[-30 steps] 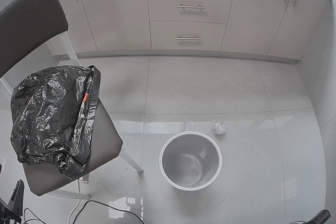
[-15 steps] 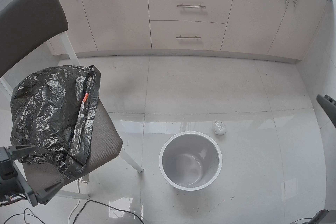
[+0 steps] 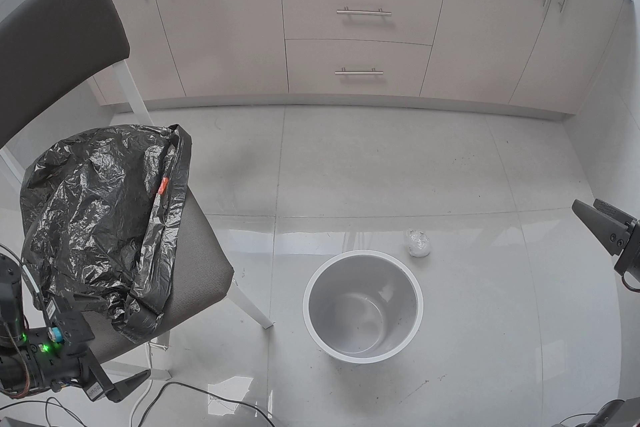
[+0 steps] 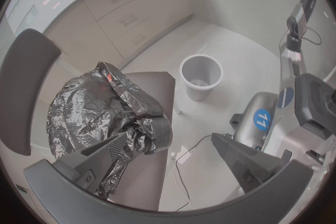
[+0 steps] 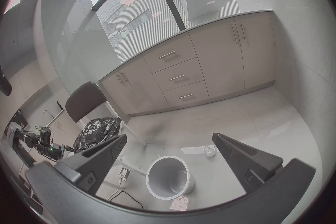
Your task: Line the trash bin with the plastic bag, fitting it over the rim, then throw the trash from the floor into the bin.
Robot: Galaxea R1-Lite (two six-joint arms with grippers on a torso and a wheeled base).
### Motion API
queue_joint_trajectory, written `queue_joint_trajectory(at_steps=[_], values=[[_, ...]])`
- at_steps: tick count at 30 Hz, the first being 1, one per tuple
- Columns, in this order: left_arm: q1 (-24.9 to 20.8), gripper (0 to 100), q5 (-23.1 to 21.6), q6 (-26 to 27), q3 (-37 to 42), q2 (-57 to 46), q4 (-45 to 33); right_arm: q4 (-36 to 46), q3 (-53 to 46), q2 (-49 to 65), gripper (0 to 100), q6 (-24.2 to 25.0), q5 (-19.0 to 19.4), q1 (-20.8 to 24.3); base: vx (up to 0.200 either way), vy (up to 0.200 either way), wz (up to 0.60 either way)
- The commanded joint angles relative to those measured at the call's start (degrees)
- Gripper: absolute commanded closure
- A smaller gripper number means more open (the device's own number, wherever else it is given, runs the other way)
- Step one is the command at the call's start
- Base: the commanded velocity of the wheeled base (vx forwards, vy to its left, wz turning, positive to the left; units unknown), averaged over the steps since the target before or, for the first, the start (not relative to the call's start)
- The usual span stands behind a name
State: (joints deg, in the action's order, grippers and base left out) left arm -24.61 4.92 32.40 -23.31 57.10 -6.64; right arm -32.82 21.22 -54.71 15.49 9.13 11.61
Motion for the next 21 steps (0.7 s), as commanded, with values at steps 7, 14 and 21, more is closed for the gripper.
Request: queue_joint_trajectory(at_steps=[7,14,21], values=[[1.59,0,1.14,3.46,0.54,14.09,5.33,-0.05,-0.48,-1.36,0,-0.11,-0.08,0.0,0.0,0.0,0.0],[0.53,0,5.27,3.46,0.9,21.03,14.64,-0.05,-0.22,-1.45,0,-0.11,0.01,0.0,0.0,0.0,0.0],[2.64,0,6.33,3.11,2.13,26.66,21.32,-0.05,-0.39,-1.8,0,-0.11,0.1,0.08,0.0,0.0,0.0]])
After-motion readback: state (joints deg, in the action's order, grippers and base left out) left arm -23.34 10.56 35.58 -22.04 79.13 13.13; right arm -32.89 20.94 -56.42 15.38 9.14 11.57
